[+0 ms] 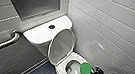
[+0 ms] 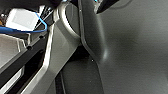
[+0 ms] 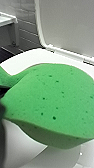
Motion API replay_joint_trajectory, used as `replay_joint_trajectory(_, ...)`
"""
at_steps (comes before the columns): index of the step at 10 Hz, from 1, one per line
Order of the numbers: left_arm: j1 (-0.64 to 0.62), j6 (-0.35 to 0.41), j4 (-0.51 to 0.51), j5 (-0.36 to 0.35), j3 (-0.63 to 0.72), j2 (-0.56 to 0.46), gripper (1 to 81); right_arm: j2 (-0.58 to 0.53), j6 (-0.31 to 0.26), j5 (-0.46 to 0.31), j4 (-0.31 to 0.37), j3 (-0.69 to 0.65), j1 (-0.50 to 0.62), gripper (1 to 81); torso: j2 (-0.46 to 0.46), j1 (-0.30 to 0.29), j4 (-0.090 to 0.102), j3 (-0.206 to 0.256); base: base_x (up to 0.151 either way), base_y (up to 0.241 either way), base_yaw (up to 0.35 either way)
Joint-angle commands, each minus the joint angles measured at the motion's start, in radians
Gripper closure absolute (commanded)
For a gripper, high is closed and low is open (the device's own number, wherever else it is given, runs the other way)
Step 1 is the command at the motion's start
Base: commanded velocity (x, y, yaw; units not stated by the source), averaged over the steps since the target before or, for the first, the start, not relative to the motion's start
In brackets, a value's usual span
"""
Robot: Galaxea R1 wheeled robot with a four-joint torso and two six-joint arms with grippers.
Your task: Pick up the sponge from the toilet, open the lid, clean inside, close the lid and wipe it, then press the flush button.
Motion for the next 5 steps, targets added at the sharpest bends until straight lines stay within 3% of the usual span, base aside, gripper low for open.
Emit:
replay_joint_trajectory(1,0.012,0.008,-0.008,0.081,0.027,-0.012,1.0,0.163,0.006,-0.093,-0.008,-0.197,0.157,81.1,0.0,0.0,0.0,0.0,0.0,0.0,0.0)
replay_joint_trajectory(5,0.01,0.006,-0.008,0.081,0.025,-0.012,1.0,0.363,0.006,-0.091,-0.047,-0.404,0.205,81.1,0.0,0.0,0.0,0.0,0.0,0.0,0.0)
